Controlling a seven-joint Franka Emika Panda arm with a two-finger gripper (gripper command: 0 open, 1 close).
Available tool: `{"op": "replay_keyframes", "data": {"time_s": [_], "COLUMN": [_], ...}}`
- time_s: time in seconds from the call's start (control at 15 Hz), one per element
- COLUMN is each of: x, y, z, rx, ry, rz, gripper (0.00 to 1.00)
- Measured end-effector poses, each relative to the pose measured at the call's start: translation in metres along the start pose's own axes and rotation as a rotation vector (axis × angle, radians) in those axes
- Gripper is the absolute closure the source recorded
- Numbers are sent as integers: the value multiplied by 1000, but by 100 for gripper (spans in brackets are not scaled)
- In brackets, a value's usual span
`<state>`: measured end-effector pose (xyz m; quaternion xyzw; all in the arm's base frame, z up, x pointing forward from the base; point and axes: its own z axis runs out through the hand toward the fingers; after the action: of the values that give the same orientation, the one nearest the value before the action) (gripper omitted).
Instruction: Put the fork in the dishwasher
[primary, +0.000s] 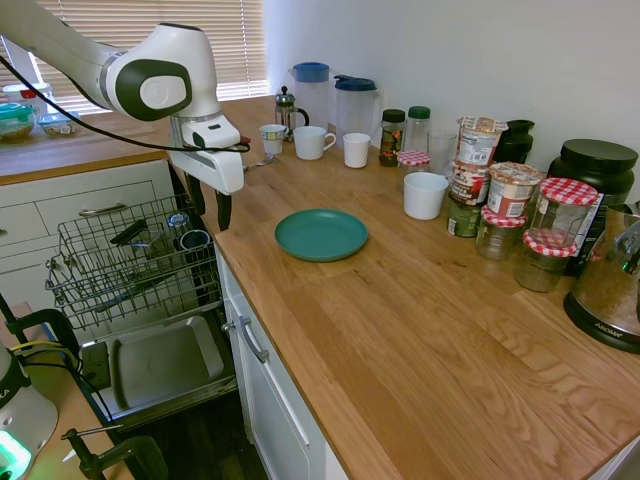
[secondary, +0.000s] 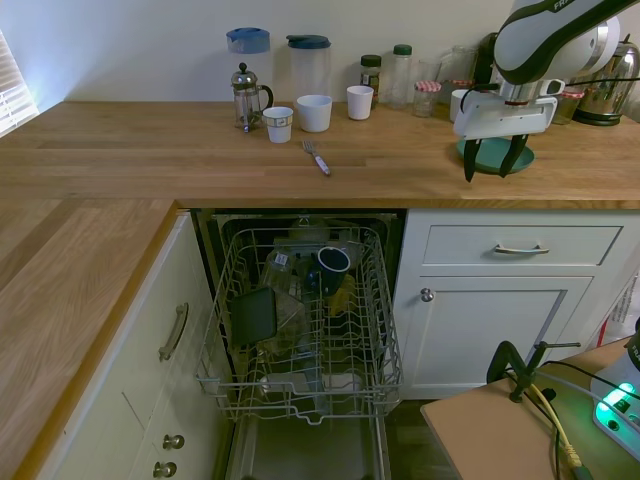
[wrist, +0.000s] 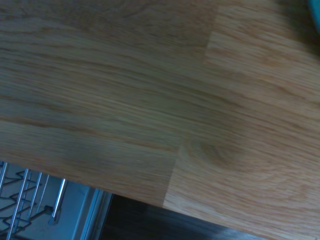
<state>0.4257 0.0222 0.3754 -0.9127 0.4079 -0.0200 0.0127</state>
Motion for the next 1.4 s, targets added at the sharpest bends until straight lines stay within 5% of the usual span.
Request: {"op": "replay_keyframes", "data": {"time_s": [0.4, 0.87, 1.4], "x": [1, -29, -28], "y": [-33, -151, -277], "z": [-15, -42, -16], "rx": [25, 106, 180], "ry": [45, 90, 115], "rz": [-26, -111, -181], "gripper": [0, 0, 0]}}
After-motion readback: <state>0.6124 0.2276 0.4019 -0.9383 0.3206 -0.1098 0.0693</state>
